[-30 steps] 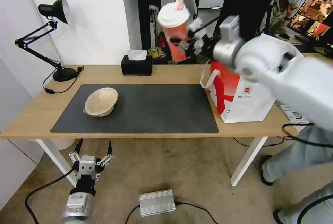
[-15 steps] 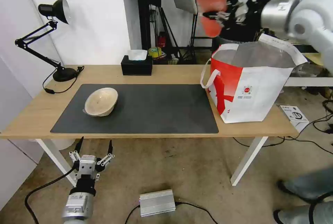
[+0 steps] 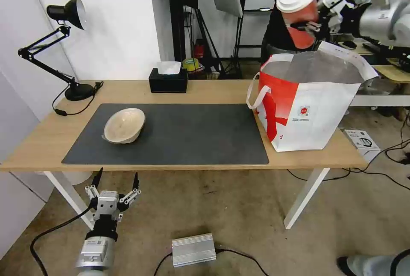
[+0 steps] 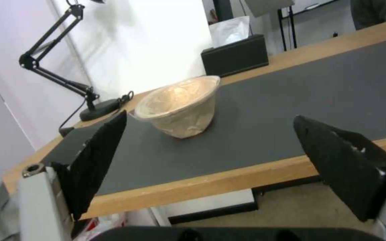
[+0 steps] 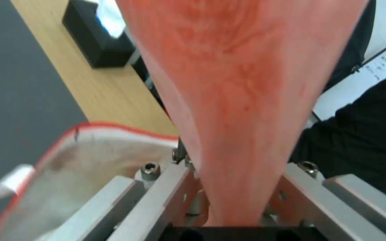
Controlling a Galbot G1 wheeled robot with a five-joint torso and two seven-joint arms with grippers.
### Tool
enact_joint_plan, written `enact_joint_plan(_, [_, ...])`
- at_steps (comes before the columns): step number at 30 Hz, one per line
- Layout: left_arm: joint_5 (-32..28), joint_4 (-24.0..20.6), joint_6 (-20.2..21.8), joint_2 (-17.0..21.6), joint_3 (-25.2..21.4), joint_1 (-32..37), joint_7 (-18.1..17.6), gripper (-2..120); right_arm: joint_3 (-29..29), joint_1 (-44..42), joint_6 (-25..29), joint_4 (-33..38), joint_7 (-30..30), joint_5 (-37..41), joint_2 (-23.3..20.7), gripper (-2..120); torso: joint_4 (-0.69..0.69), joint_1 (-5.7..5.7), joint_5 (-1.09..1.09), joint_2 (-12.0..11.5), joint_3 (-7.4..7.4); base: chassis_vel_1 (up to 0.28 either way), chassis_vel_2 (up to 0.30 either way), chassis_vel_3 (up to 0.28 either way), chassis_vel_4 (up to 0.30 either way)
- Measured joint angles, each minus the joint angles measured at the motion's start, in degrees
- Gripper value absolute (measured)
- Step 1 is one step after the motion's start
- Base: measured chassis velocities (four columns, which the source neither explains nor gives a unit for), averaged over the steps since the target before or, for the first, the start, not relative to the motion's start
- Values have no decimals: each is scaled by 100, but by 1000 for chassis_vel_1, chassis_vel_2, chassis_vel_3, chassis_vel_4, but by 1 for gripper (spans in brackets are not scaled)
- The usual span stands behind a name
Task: Pick up the trash from the table and place it into the takeout bag.
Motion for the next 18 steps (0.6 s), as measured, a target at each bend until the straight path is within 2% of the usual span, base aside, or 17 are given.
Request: enact_joint_plan(18, [-6, -8, -9, -28, 12, 2, -2, 100, -8, -255, 557, -793, -643, -1119, -80, 3, -1, 0, 0, 0, 0, 0, 0, 0, 0])
